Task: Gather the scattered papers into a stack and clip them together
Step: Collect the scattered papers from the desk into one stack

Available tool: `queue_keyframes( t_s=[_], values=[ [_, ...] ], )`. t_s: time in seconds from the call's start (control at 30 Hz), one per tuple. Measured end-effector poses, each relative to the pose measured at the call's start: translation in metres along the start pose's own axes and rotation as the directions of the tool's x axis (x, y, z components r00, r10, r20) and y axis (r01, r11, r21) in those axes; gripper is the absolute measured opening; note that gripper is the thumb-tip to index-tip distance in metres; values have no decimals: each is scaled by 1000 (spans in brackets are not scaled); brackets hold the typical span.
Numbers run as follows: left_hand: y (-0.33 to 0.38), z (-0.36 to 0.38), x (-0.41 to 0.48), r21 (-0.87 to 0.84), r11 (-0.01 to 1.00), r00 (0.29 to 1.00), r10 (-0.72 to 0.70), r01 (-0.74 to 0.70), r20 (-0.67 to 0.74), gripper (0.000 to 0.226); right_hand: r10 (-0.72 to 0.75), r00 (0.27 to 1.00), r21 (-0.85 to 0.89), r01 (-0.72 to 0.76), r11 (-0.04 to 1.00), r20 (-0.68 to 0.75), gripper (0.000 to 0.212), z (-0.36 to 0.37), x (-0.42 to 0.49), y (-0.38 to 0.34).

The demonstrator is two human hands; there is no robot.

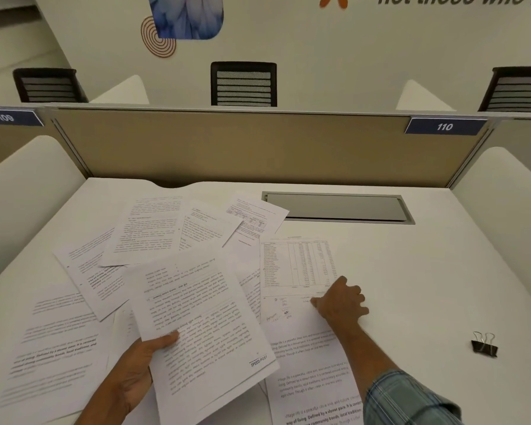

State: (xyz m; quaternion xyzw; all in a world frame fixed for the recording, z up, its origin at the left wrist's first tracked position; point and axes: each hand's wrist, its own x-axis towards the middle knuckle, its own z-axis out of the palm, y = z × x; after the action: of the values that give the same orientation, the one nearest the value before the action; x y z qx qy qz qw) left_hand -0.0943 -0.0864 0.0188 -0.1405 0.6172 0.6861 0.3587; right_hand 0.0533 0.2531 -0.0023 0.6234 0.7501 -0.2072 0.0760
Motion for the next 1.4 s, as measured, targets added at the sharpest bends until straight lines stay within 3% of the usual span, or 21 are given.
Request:
queue_keyframes(
  t_s=[0.23, 0.37, 0.57, 0.73, 0.93, 1.17, 1.33, 1.4],
  values=[
    [-1, 8, -9, 8, 1000, 1000, 11, -11, 13, 34, 44, 992, 205, -67, 976, 115, 74, -4, 16, -1],
    [-1, 7, -8, 17, 1000, 1000, 9, -9, 8, 31, -7, 995, 294, -22, 956, 99, 64, -2, 18, 1],
    [-3, 13, -6, 4, 1000, 1000, 4, -4, 22, 39, -103, 994, 283, 93, 955, 20, 36, -3, 15, -3],
    [-1, 18, -3, 5, 1000, 998, 9, -10, 59, 36, -64, 998, 364, 53, 930, 17, 24, -1, 17, 0],
    [4, 37, 4, -38, 999, 997, 11, -8, 81, 34, -65, 994, 558, 104, 823, -88, 6, -10, 20, 0],
    [13, 70, 13, -143, 990, 983, 27, 0, 184, 41, -213, 959, 725, 282, 629, -188, 15, -47, 18, -13],
    [23, 93, 17, -188, 981, 960, 9, 46, 281, 68, -303, 944, 825, 272, 496, -129, 13, -64, 7, -23],
    [25, 102, 17, -183, 982, 953, 18, 40, 303, 60, -348, 936, 860, 227, 457, -62, 15, -71, 0, -22]
  ],
)
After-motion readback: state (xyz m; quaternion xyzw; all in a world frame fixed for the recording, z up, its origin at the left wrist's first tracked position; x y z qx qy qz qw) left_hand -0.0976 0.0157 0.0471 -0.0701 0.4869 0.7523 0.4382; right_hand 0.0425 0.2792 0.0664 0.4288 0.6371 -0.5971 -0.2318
